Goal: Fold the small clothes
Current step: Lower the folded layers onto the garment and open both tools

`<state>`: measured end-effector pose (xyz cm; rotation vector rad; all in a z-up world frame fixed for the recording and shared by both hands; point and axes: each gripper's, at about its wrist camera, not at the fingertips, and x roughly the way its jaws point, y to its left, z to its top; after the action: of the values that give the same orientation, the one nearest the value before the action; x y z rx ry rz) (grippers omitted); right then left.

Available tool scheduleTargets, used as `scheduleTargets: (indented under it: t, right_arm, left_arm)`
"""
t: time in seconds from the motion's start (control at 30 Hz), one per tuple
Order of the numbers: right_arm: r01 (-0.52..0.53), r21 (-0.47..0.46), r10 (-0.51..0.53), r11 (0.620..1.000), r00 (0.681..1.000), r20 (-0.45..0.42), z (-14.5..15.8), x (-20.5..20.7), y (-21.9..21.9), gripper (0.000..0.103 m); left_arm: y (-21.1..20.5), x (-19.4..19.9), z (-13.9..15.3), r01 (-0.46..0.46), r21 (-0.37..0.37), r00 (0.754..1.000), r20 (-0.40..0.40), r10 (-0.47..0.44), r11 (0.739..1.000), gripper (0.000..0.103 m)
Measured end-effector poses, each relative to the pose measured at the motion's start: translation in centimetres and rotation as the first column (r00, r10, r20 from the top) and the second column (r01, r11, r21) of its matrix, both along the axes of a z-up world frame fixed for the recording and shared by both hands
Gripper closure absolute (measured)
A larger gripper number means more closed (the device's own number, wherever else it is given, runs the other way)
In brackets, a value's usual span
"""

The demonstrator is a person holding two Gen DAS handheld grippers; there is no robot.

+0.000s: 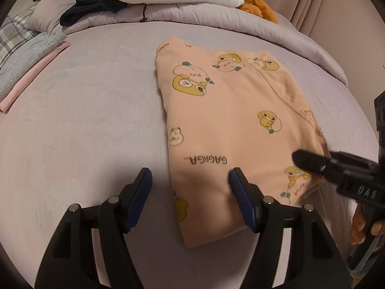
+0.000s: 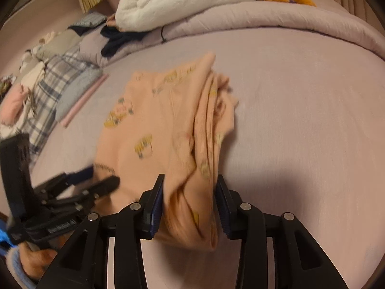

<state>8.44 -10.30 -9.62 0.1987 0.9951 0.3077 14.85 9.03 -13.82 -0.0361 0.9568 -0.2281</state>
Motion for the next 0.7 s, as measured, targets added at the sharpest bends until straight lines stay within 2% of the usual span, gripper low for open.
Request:
scheduleTargets:
  t: [0.53,0.7]
  right_arm:
    - [-0.008,-0.067,0.009,0.998,1.000,0.020,0.3,-1.8,1.0,0.064]
    - [-0.002,-0.050,0.002,0.999,1.000,0.006,0.6,-2.9,0.5,0.064]
  left_arm:
    - [-0.3,-1.7,0.1,-0.015,0.017,1.000,-0.014,0.015,1.000,0.032]
    - [-0.3,-2.9,0.4,-0.031,0.013,0.999,-0.024,0.031,0.999,0.031]
